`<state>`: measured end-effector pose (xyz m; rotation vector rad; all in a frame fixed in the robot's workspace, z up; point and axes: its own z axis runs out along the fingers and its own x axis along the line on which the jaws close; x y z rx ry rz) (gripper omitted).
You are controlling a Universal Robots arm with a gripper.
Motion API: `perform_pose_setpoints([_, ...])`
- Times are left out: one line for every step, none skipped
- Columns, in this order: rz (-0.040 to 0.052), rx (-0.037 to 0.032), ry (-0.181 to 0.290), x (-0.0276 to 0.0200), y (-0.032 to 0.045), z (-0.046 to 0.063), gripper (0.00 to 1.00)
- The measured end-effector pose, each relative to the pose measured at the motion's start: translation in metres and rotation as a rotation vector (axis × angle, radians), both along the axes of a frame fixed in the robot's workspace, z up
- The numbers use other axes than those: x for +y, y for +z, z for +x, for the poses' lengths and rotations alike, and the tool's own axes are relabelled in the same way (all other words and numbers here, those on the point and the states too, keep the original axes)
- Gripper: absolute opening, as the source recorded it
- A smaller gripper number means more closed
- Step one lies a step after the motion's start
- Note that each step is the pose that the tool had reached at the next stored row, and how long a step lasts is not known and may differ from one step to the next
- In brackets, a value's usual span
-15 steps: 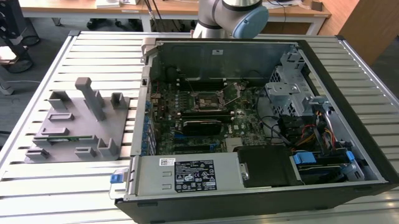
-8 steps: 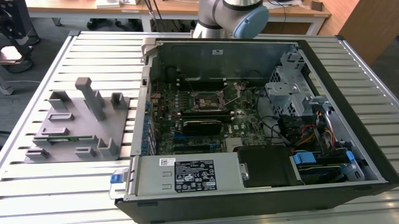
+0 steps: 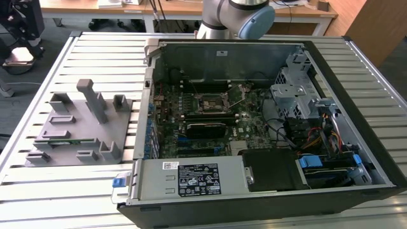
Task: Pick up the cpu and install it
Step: 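Pick up the cpu and move it towards the insertion slot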
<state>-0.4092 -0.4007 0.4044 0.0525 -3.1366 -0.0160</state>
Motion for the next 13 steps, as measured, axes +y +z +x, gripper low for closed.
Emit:
perform_pose_setpoints([0.0001, 0.0006, 0.0, -0.0001, 0.0, 0.002, 0.54])
perform_pose_setpoints([0.0, 0.001, 0.0, -0.0004, 0.0, 0.004, 0.54])
perform_pose_setpoints([0.0, 0.0011, -0.001, -0.0005, 0.0, 0.005, 0.54])
perform_pose_setpoints([0.0001, 0.0011, -0.001, -0.0006, 0.0, 0.006, 0.54])
perform_pose_setpoints([0.0001, 0.0011, -0.001, -0.0007, 0.0, 0.007, 0.54])
perform_pose_setpoints([0.0, 0.0013, -0.001, -0.0008, 0.0, 0.008, 0.54])
perform_pose_setpoints([0.0, 0.0012, -0.001, -0.0008, 0.0, 0.009, 0.54])
perform_pose_setpoints([0.0, 0.0012, -0.001, -0.0008, 0.0, 0.011, 0.54])
perform_pose_setpoints([0.0, 0.0013, -0.001, -0.0008, 0.0, 0.013, 0.54])
perform_pose_setpoints([0.0, 0.0013, -0.001, -0.0008, 0.0, 0.015, 0.54])
perform_pose_setpoints([0.0, 0.0015, -0.001, -0.0008, 0.0, 0.019, 0.54])
perform_pose_setpoints([0.0, 0.0015, -0.001, -0.0008, 0.0, 0.022, 0.54])
perform_pose_setpoints([0.0, 0.0016, -0.001, -0.0008, 0.0, 0.024, 0.54])
